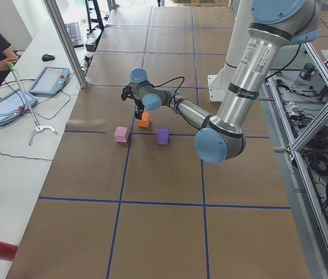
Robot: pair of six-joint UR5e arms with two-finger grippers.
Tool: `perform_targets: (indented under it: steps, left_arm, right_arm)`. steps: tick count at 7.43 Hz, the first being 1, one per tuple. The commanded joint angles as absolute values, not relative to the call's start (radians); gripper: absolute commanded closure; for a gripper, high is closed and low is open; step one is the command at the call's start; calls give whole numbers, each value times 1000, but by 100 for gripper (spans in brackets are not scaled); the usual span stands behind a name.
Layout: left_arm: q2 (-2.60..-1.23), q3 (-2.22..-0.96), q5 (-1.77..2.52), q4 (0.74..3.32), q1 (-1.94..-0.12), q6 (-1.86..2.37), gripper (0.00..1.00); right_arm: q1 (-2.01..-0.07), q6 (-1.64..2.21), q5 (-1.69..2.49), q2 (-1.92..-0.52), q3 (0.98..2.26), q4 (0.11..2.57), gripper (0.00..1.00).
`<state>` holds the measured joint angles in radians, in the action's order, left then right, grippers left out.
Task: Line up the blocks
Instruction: 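Reach the left gripper down over the orange cube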
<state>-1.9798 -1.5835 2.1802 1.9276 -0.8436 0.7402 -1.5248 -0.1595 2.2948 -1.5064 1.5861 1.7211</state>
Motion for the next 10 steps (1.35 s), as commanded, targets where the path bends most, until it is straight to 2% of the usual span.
perform_targets:
  steps: [1,10]
  left_arm:
    - [-2014,-1546,2178,1884,-842,790,2]
    - [-2028,-1496,2152,1848,-801,792,2]
  right_arm:
    - [-1525,-160,2295,-1506,1586,1721,0]
    - [-1525,-160,2295,-1506,1586,1721,0]
